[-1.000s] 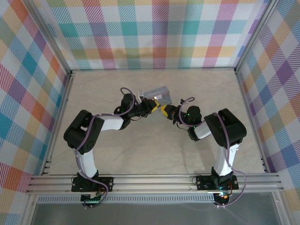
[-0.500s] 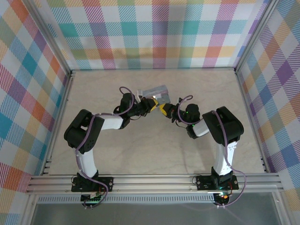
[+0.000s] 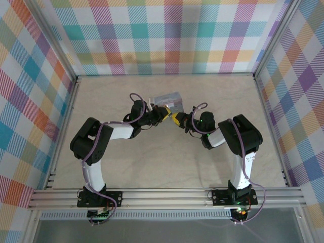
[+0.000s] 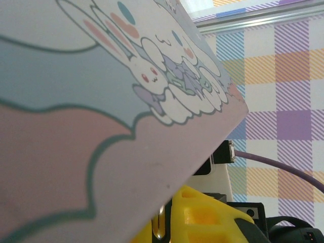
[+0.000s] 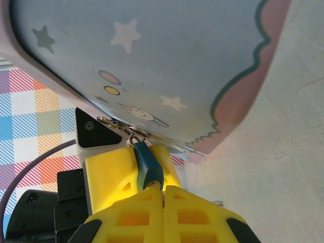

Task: Unlock the padlock with the key

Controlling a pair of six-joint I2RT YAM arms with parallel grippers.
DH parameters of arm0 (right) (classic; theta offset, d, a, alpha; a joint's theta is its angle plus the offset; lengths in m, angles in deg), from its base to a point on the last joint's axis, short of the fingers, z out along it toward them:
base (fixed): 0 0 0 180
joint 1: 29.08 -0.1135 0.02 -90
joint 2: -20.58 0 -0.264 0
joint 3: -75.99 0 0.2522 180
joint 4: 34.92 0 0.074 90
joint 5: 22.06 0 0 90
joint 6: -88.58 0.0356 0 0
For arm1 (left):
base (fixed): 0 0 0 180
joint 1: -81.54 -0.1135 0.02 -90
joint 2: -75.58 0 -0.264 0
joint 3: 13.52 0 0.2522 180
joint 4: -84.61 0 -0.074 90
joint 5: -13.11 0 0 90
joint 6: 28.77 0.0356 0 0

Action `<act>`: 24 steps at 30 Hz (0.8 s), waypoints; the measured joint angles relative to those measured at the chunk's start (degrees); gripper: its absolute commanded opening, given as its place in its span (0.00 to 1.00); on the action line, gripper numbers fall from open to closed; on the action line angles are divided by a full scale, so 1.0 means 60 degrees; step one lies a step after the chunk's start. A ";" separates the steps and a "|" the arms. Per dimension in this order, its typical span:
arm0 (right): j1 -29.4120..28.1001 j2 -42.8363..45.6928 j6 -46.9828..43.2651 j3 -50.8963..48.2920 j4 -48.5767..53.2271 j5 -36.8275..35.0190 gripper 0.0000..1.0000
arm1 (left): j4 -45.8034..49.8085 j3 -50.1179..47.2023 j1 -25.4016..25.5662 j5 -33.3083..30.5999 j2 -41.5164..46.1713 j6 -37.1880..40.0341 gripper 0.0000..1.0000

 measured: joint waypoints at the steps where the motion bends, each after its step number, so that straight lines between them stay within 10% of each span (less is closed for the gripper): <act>1: 0.0000 0.0000 -0.0025 -0.0091 -0.0015 0.0011 0.12 | 0.0109 0.0000 0.0004 0.0040 0.0000 0.0087 0.00; 15: -0.0076 0.1585 -0.1639 -0.2186 0.1056 0.0386 0.43 | 0.1927 0.0004 0.0514 0.0852 0.0015 0.0903 0.00; 24: -0.0076 0.5038 -0.4441 -0.2251 0.6131 0.0022 0.47 | 0.2339 0.0004 0.0514 0.0863 0.0051 0.1013 0.00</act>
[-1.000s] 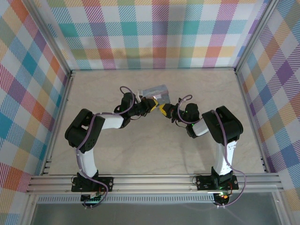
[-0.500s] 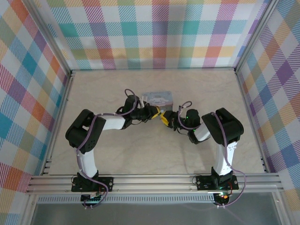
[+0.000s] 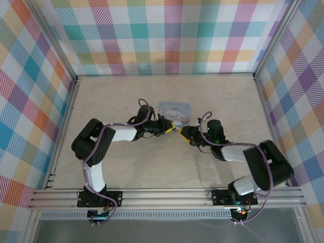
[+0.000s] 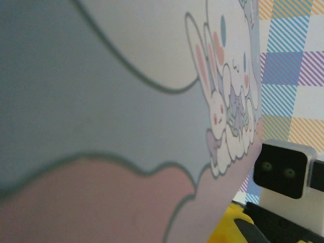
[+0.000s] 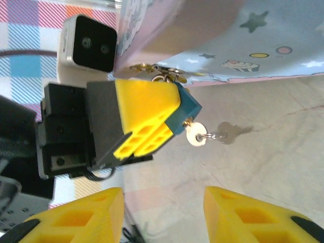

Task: Unlock the padlock with the key

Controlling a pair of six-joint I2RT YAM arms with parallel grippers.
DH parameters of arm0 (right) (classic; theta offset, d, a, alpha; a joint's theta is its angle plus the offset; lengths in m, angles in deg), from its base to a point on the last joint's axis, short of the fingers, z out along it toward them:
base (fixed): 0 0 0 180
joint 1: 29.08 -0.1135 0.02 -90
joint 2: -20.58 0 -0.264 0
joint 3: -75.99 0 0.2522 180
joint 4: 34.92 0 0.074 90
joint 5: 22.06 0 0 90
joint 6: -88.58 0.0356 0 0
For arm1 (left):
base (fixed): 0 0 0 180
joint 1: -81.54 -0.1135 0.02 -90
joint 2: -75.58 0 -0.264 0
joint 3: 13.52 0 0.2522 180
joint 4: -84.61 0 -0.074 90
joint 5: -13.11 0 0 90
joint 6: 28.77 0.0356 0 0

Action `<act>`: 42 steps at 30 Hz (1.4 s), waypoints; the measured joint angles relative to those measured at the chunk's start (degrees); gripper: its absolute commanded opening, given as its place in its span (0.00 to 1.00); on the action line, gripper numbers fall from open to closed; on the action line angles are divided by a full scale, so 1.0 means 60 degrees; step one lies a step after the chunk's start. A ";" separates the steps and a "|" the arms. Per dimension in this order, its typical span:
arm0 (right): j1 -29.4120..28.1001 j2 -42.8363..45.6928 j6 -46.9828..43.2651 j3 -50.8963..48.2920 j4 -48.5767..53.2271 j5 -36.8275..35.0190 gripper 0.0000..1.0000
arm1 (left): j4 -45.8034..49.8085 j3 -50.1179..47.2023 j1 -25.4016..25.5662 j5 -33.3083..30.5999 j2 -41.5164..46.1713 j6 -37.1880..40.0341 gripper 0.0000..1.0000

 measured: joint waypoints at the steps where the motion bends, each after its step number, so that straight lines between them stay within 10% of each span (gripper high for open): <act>1: 0.0000 0.0382 -0.0415 0.0120 0.0794 -0.0127 0.47 | 0.0018 0.0000 0.0000 0.0000 0.0011 -0.0004 0.00; 15: -0.1158 0.1829 -0.5162 0.2779 0.7329 -0.2987 0.46 | 0.0160 0.0000 0.0000 0.0022 0.0073 -0.0087 0.01; 42: -0.2521 -0.1435 -0.8153 0.5140 0.8007 -0.5577 0.43 | 0.0197 0.0182 0.0000 0.0350 0.0200 -0.0157 0.02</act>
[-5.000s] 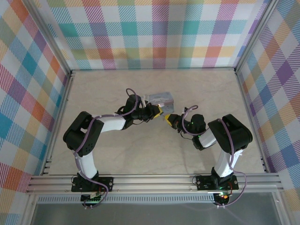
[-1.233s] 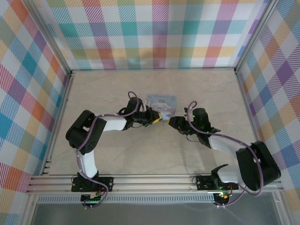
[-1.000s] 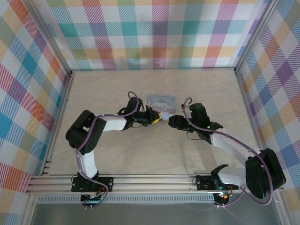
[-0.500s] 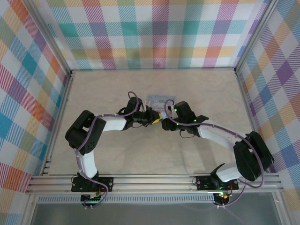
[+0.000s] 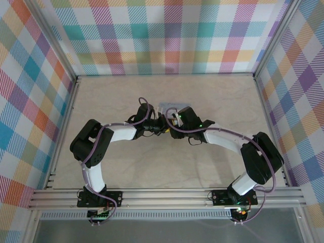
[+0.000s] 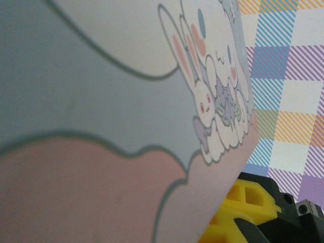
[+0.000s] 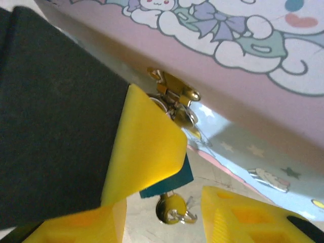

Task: Unlock the padlock with the key

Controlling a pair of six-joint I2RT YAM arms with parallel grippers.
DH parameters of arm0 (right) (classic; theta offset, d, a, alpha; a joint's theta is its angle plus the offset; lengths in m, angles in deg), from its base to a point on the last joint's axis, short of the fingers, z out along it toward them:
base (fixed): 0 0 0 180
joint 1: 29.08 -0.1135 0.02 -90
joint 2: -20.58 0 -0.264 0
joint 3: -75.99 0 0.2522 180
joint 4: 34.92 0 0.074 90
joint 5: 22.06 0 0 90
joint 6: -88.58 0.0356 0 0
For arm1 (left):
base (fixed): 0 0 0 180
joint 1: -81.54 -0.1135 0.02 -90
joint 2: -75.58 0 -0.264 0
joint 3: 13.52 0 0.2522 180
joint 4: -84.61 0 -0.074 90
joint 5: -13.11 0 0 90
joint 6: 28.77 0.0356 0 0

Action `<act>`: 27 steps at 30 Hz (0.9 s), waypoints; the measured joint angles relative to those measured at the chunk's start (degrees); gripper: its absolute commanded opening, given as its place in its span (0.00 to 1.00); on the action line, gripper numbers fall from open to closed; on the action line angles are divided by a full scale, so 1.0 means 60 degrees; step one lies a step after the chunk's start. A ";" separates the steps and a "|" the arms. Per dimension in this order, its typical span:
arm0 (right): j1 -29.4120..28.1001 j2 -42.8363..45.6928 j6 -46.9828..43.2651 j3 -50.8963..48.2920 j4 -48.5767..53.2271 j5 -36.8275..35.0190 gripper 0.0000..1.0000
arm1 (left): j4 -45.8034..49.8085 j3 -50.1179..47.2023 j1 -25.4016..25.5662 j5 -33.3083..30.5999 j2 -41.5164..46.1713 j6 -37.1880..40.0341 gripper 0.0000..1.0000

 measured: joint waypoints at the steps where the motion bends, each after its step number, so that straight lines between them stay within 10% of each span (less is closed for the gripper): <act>1: -0.0025 -0.0044 -0.0058 0.0036 0.0022 -0.0051 0.42 | 0.0000 0.0000 0.0000 0.0004 0.0000 0.0000 0.02; 9: -0.0135 -0.0208 -0.0419 0.0215 0.0208 -0.0324 0.36 | 0.0004 0.0073 0.0000 0.0011 0.0000 0.0004 0.02; 20: -0.0204 -0.0208 -0.1118 0.0284 0.0525 -0.0324 0.00 | 0.0262 0.0080 0.0000 0.0055 0.0000 0.0007 0.02; 25: -0.0197 -0.0208 -0.1137 0.0284 0.0550 -0.0208 0.00 | 0.0284 0.0080 0.0000 0.0069 0.0000 0.0011 0.01; 27: -0.0197 -0.0208 -0.1133 0.0280 0.0550 -0.0208 0.20 | 0.0288 0.0080 0.0000 0.0069 0.0000 0.0011 0.01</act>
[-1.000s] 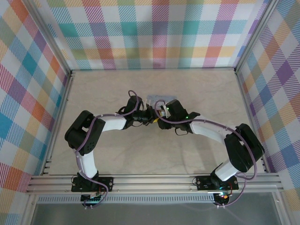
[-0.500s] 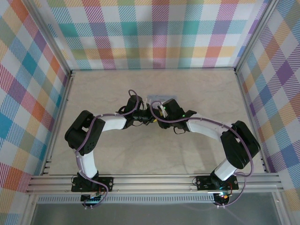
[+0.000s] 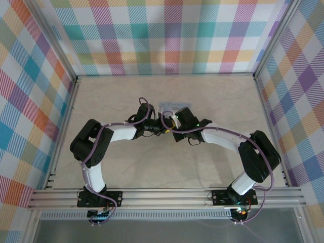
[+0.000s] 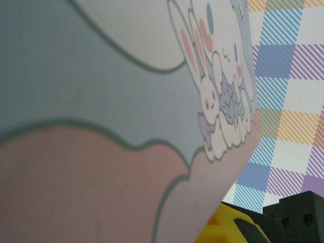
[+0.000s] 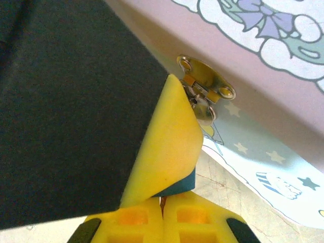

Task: Unlock the padlock with the key

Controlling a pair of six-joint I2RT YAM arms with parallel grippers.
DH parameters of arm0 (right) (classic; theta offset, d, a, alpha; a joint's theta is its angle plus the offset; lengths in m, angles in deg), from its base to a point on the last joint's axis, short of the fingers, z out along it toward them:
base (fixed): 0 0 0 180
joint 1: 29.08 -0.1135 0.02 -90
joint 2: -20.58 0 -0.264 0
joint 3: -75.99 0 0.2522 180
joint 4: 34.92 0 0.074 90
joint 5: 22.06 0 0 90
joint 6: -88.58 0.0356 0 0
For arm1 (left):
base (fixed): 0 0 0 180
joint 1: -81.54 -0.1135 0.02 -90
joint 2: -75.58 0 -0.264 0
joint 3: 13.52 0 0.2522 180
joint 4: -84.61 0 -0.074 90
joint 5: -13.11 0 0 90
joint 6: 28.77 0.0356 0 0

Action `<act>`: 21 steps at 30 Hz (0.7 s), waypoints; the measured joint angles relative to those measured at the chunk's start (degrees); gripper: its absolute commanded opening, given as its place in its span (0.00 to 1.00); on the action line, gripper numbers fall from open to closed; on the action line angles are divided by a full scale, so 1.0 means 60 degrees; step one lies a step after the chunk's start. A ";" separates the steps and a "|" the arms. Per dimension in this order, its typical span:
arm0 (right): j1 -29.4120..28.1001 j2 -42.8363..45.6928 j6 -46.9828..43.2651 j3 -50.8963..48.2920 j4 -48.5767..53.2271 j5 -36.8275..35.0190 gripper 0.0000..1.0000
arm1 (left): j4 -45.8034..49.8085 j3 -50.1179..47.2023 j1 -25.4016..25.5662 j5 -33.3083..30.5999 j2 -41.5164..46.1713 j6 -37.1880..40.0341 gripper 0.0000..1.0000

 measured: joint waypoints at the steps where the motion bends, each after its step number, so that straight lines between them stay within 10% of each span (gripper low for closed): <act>1: 0.0004 0.0000 0.0011 0.0004 0.0000 -0.0004 0.31 | 0.0000 0.0000 0.0000 0.0011 0.0000 0.0000 0.01; 21: 0.0011 0.0397 0.0222 -0.0018 0.0073 -0.0262 0.41 | -0.0007 0.0000 0.0000 0.0011 0.0018 0.0033 0.02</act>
